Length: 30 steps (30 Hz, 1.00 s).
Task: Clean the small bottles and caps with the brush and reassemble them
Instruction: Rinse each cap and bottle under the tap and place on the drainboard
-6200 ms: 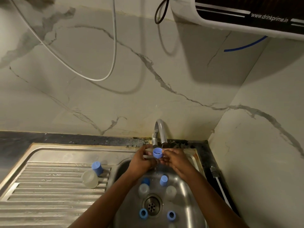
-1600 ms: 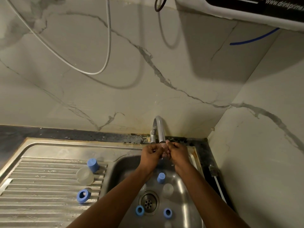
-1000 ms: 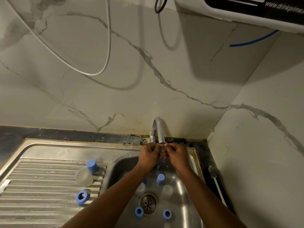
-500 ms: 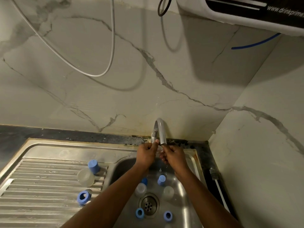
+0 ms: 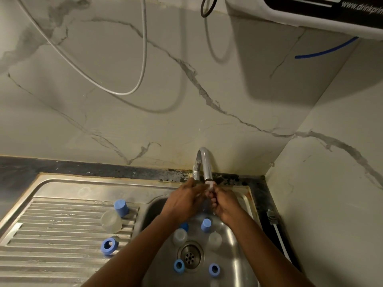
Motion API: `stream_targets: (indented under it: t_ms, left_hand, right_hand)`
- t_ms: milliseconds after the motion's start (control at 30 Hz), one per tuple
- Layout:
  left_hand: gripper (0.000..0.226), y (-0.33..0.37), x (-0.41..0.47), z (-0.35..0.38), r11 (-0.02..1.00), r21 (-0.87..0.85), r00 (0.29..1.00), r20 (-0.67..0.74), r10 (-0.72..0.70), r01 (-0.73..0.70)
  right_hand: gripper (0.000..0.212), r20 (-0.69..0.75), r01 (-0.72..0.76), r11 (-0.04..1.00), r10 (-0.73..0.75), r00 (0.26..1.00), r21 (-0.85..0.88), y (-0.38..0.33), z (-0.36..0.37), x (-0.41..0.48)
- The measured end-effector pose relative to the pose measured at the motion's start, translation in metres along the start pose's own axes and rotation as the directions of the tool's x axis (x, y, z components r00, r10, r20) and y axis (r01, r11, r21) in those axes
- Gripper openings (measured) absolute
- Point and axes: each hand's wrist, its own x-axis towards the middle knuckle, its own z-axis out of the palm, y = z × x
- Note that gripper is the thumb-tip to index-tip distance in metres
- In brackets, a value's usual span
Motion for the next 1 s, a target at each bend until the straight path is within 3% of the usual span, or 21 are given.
stream_targets:
  t_ms: [33,100,233,367,467,533,600,633,733,833,1000]
  left_hand:
    - [0.046,-0.002,0.0,-0.005,0.997,0.081,1.0,-0.004,0.019,-0.019]
    - [0.044,-0.002,0.001,-0.009,0.995,0.086,0.998,-0.037,0.052,-0.049]
    - [0.022,0.001,0.007,-0.008,0.989,-0.126,0.991,-0.116,0.061,-0.076]
    - [0.01,0.004,0.016,-0.013,0.973,-0.23,0.993,-0.11,-0.031,0.005]
    - [0.019,0.008,0.017,-0.017,0.908,-0.4,0.981,-0.088,-0.174,0.125]
    - [0.024,0.008,0.017,-0.016,0.879,-0.458,0.979,-0.075,-0.189,0.135]
    - [0.012,0.011,0.015,-0.014,0.875,-0.472,0.987,-0.053,-0.154,0.111]
    - [0.003,0.012,0.013,-0.015,0.896,-0.437,0.992,-0.046,-0.114,0.083]
    - [0.033,0.012,0.012,-0.021,0.998,-0.027,0.998,-0.032,0.054,-0.055]
    - [0.05,0.011,0.01,-0.034,0.945,0.298,0.991,0.035,0.126,-0.131]
    - [0.054,0.009,0.006,-0.033,0.949,0.295,0.993,0.05,0.105,-0.115]
  right_hand:
    - [0.03,0.007,-0.014,1.0,0.014,1.0,0.001,0.002,0.001,-0.001]
    - [0.028,0.029,-0.039,0.998,0.038,0.999,0.057,0.004,0.006,0.001]
    - [0.027,0.119,-0.105,0.954,0.074,0.99,0.279,0.003,0.015,-0.002]
    - [0.034,0.215,-0.166,0.902,0.083,0.973,0.399,0.007,0.01,-0.007]
    - [0.03,0.246,-0.177,0.887,0.074,0.966,0.428,0.005,0.011,-0.012]
    - [0.027,0.244,-0.167,0.883,0.062,0.968,0.438,0.002,0.014,-0.014]
    - [0.028,0.25,-0.168,0.884,0.06,0.966,0.435,0.0,0.014,-0.013]
    - [0.027,0.247,-0.172,0.888,0.068,0.967,0.427,0.0,0.013,-0.01]
    - [0.019,0.207,-0.18,0.906,0.105,0.973,0.383,0.003,0.007,-0.001]
    - [0.024,0.195,-0.185,0.93,0.126,0.973,0.319,0.002,0.007,0.0]
    - [0.016,0.153,-0.154,0.96,0.12,0.981,0.233,0.001,0.012,-0.001]
